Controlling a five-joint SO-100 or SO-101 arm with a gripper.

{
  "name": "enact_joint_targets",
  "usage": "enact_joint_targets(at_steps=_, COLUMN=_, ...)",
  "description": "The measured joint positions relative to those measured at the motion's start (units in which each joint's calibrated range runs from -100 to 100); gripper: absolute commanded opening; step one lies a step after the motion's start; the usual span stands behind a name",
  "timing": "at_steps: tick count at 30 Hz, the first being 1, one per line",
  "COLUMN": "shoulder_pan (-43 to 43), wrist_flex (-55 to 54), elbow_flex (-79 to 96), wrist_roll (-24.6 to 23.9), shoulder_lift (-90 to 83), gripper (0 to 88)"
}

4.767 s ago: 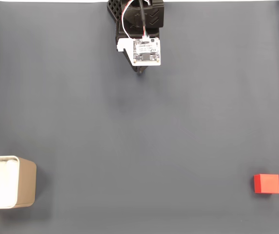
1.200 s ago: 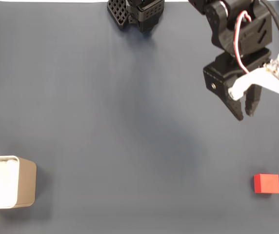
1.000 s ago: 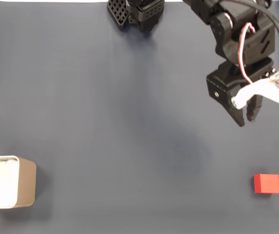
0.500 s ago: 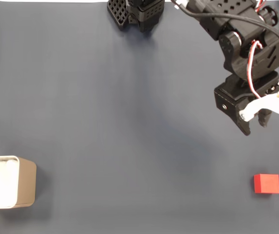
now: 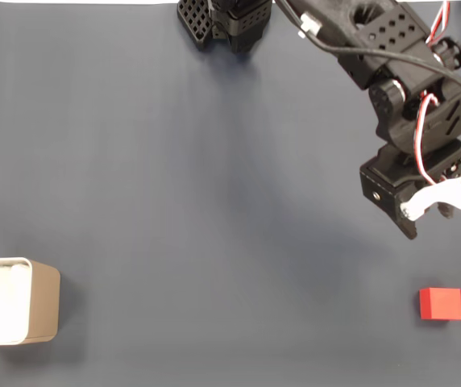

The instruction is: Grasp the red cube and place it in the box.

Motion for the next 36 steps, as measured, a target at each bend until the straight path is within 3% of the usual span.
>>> enact_joint_targets(at_steps=36, shoulder_pan=0.00, wrist_flex=-10.42, elbow_flex=-6.15, wrist_roll=-1.90, shoulder_lift=14.16, gripper=34.7)
